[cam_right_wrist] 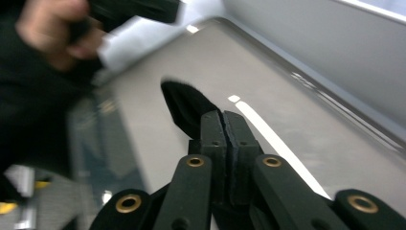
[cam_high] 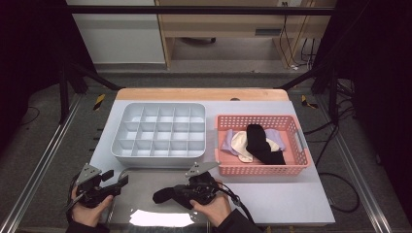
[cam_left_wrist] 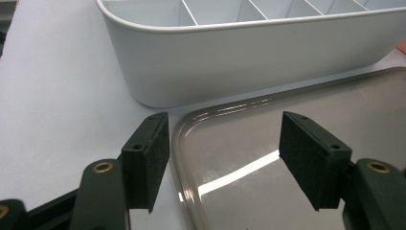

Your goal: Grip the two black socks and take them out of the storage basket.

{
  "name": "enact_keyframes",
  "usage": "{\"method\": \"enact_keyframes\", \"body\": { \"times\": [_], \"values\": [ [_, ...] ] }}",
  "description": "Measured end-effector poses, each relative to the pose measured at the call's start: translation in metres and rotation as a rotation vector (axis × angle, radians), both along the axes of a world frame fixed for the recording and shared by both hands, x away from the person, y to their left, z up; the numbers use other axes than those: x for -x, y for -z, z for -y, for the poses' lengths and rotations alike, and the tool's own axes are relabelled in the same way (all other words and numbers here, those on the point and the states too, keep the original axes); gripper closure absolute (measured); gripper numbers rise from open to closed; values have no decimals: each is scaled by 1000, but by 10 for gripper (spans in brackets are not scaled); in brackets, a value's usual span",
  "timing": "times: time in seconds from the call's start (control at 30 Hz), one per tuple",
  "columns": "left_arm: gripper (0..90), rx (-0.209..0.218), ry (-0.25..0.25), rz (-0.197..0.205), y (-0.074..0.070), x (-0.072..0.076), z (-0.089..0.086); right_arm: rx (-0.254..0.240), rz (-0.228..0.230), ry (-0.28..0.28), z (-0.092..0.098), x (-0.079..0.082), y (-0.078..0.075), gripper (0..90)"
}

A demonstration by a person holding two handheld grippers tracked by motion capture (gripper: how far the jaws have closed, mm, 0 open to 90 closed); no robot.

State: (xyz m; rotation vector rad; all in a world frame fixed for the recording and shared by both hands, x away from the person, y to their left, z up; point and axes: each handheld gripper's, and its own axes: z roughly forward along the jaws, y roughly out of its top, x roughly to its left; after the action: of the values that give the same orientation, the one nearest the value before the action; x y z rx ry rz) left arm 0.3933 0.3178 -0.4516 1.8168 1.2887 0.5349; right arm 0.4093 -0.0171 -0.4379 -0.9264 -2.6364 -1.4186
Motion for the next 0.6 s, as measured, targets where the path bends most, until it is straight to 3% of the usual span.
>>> {"method": "enact_keyframes", "body": {
  "times": [0.17,0.27,0.6],
  "values": [
    [337,2,0,2,0,0,0,76,60,53,-9,-10,14,782],
    [335,3,0,4,-1,1,-1,93,74,67,-11,-13,16,742],
    [329,6,3,7,-1,1,0,18,96,94,2,-15,-2,657]
  ]
}}
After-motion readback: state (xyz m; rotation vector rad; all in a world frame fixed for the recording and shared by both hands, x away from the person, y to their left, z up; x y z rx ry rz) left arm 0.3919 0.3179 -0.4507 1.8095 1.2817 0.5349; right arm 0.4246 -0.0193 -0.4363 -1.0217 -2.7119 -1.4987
